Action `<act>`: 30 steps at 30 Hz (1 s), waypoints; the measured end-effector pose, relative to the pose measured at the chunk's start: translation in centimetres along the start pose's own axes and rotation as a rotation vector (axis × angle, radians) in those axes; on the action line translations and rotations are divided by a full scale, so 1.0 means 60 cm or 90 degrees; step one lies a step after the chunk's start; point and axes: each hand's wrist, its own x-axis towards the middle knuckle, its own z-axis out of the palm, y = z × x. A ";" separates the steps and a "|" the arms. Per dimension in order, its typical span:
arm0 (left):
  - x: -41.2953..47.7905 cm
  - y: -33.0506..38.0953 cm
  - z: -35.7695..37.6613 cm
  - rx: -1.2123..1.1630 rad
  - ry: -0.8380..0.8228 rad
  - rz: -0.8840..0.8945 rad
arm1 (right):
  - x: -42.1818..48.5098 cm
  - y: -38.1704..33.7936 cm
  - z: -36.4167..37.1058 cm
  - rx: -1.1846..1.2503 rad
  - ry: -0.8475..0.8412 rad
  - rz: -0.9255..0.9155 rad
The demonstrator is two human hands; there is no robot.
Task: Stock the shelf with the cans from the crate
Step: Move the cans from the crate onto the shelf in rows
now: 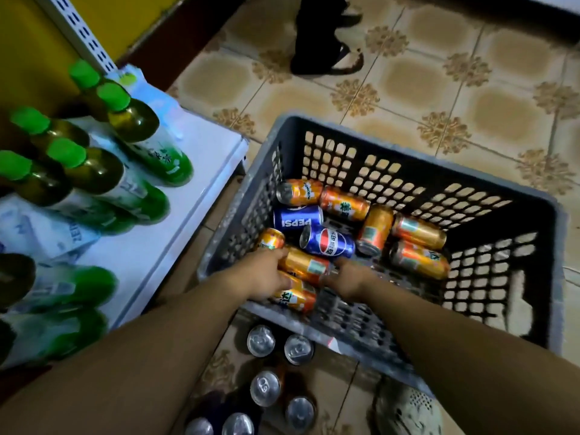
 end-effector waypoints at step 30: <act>-0.246 0.102 -0.124 -0.491 0.150 0.066 | -0.268 -0.158 -0.077 0.977 0.038 -0.159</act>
